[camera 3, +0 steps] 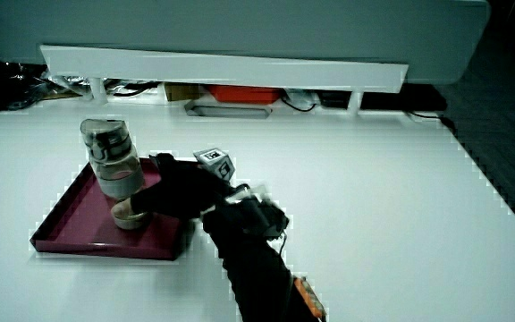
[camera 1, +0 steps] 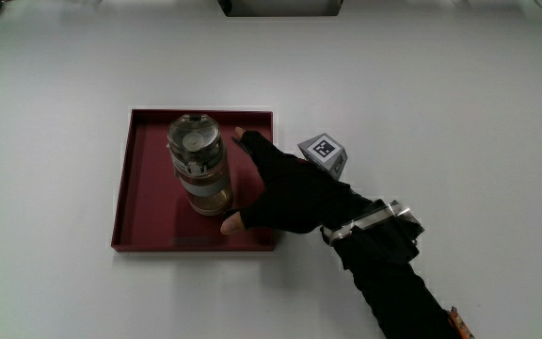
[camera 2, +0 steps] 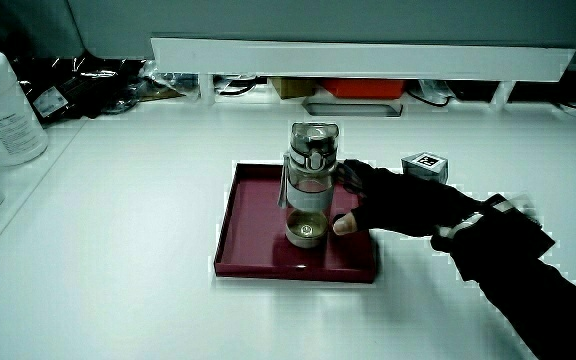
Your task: Pick bottle
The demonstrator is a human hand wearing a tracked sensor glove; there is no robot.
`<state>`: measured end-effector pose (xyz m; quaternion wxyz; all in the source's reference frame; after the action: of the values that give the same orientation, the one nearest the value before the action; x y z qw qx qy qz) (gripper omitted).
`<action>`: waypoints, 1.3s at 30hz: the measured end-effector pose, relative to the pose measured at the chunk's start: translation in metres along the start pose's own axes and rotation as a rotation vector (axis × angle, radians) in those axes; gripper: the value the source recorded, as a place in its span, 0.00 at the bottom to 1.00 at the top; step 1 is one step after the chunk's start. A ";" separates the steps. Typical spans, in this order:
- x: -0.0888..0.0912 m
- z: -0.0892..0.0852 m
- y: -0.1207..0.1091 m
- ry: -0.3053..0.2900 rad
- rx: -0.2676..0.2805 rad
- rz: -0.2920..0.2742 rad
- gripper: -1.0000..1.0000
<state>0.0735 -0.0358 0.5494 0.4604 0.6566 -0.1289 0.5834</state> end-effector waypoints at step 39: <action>0.029 -0.019 0.013 0.113 0.270 0.172 0.89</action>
<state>0.0604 -0.0179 0.5787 0.3228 0.6651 -0.0789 0.6688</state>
